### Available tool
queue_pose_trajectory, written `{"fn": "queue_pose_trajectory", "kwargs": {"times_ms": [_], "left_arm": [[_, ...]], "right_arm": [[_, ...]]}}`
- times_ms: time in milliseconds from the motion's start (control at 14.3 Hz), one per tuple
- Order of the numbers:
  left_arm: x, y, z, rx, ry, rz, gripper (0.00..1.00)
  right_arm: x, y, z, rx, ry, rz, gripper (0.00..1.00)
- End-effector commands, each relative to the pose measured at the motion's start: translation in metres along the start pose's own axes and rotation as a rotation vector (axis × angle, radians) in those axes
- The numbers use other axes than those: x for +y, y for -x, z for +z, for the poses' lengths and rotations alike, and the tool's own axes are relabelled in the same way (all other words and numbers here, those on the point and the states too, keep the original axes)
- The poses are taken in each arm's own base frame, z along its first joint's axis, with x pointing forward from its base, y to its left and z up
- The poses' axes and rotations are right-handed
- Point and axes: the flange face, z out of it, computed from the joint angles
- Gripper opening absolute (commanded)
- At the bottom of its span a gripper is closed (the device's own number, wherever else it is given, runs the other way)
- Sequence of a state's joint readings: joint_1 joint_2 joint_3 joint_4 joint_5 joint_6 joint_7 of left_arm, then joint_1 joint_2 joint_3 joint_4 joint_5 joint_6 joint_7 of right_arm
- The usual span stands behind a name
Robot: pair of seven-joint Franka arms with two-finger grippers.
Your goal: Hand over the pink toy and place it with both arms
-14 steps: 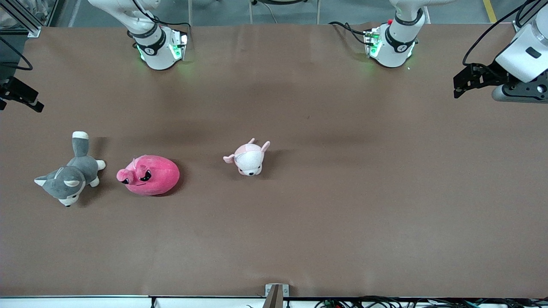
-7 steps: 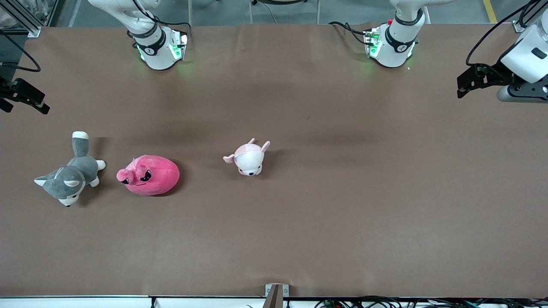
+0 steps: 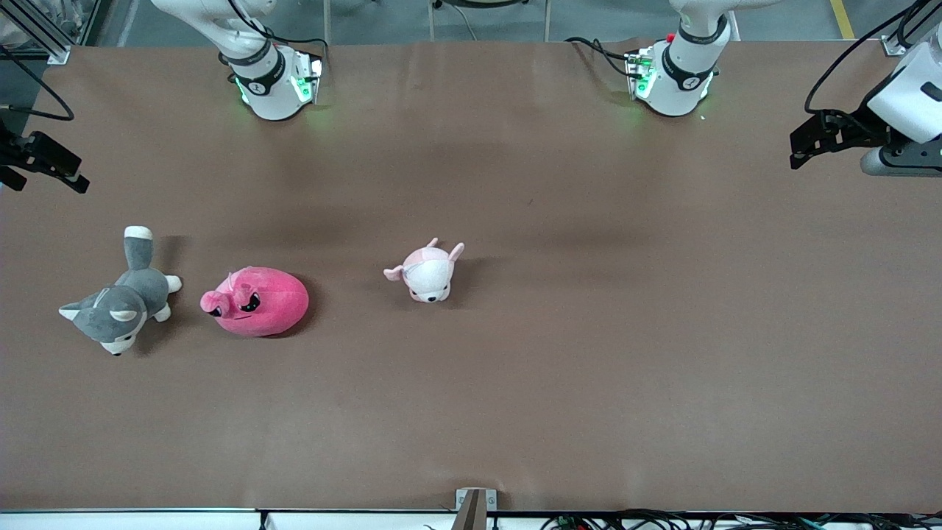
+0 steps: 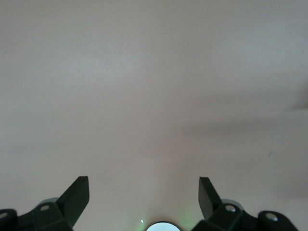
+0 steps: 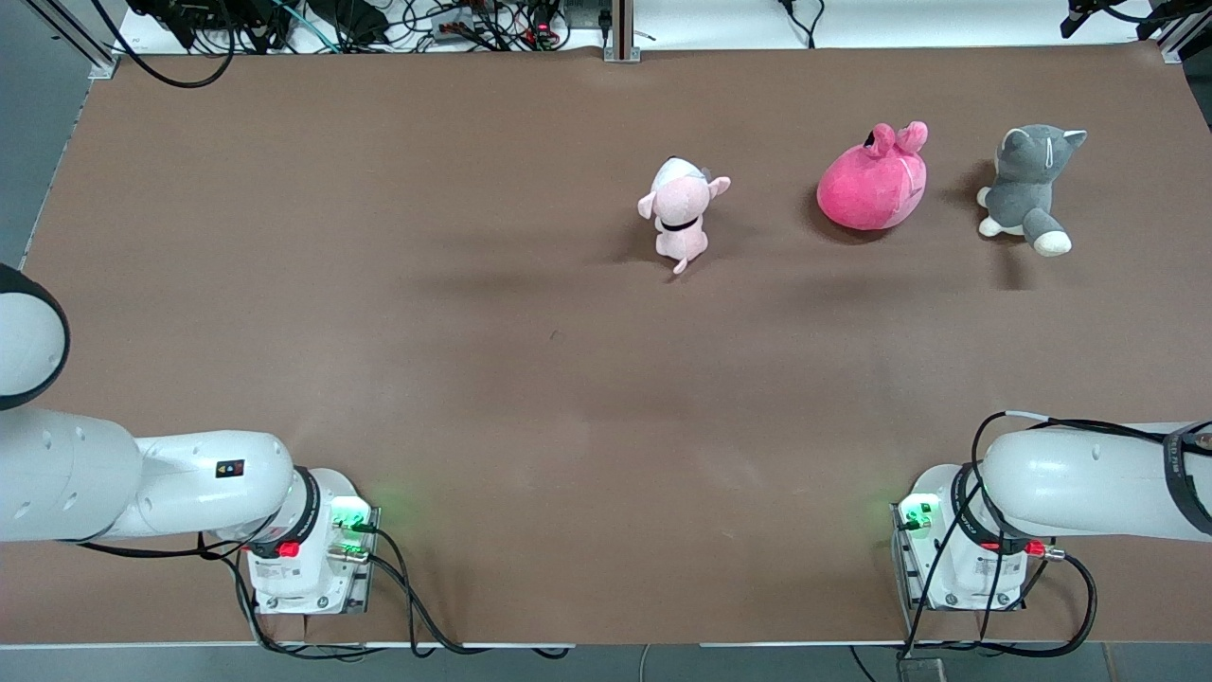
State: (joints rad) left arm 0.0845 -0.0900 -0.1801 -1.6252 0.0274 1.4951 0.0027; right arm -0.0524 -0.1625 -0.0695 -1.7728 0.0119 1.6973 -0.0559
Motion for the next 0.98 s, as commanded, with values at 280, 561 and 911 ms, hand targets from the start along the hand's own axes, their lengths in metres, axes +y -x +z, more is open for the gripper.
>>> {"fn": "queue_pose_trajectory", "kwargs": {"times_ms": [280,561,911], "left_arm": [[-0.0010,-0.0043,-0.0059,0.005,0.020,0.001,1.00],[0.0002,-0.0053,-0.0080,0.010,0.033,-0.008,1.00],[0.0003,-0.0068,-0.0064,0.006,0.043,-0.021,1.00]], "right_arm": [[-0.0013,0.0096,-0.0030,0.002,0.031,-0.020,1.00],[-0.0017,0.0091,-0.0022,0.000,0.036,-0.022,1.00],[-0.0016,0.0100,-0.0015,-0.008,0.037,-0.022,1.00]]}}
